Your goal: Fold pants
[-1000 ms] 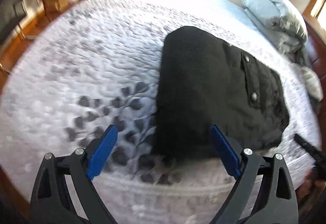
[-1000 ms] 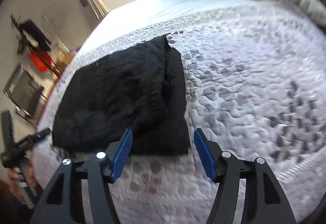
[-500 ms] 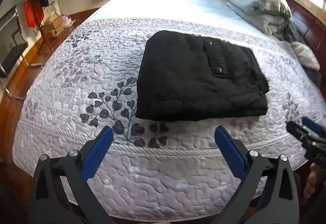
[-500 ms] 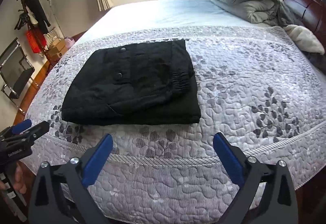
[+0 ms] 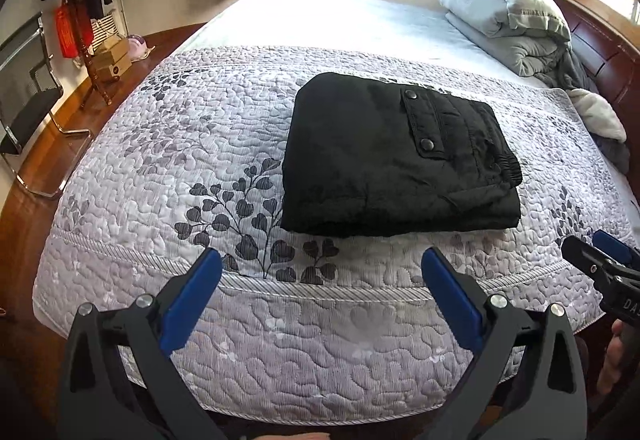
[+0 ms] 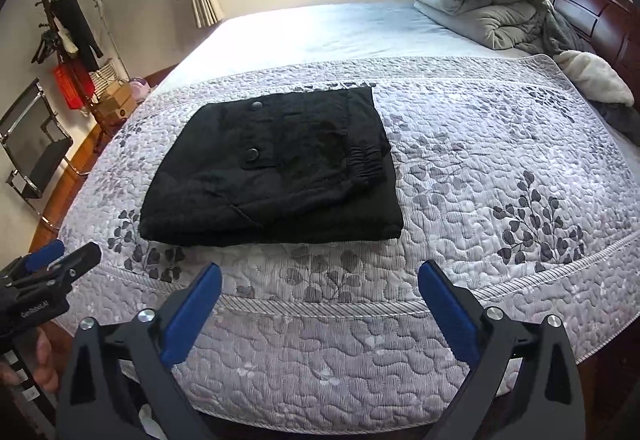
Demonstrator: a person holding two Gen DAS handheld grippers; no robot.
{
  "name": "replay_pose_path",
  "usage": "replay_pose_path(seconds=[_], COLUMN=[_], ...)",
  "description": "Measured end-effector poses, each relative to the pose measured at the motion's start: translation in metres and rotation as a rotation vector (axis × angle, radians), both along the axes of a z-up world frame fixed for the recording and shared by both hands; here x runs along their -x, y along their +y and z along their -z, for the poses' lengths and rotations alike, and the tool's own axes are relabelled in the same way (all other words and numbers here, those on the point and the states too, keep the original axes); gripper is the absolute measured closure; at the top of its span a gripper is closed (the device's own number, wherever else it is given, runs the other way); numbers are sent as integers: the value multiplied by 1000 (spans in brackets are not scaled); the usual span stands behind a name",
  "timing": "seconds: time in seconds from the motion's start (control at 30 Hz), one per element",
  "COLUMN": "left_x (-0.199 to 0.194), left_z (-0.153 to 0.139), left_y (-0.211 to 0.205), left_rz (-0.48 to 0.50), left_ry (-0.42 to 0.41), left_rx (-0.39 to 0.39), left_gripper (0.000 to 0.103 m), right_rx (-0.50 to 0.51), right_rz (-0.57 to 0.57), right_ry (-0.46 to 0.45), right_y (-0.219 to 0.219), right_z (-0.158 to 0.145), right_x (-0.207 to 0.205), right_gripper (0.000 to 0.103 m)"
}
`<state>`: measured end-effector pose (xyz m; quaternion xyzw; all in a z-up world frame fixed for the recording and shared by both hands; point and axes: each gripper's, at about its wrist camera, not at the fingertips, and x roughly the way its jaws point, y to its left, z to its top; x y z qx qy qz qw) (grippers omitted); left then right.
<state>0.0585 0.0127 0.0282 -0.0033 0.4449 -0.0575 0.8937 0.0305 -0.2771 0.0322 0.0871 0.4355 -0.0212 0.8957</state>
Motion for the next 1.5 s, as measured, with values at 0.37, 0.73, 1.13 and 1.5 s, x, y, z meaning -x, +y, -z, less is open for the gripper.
replay_pose_path(seconds=[0.37, 0.73, 1.13, 1.5], left_x=[0, -3, -2, -1], left_z=[10, 10, 12, 9], left_y=[-3, -5, -8, -9], left_rz=[-1, 2, 11, 17], left_ry=[24, 32, 35, 23], left_rx=[-20, -10, -20, -21], left_gripper=[3, 3, 3, 3], right_rx=[-38, -7, 14, 19], right_rz=[-1, 9, 4, -10], right_ry=[47, 59, 52, 54], right_y=[4, 6, 9, 11], right_z=[13, 12, 11, 11], right_x=[1, -3, -4, -5], right_gripper=[4, 4, 4, 4])
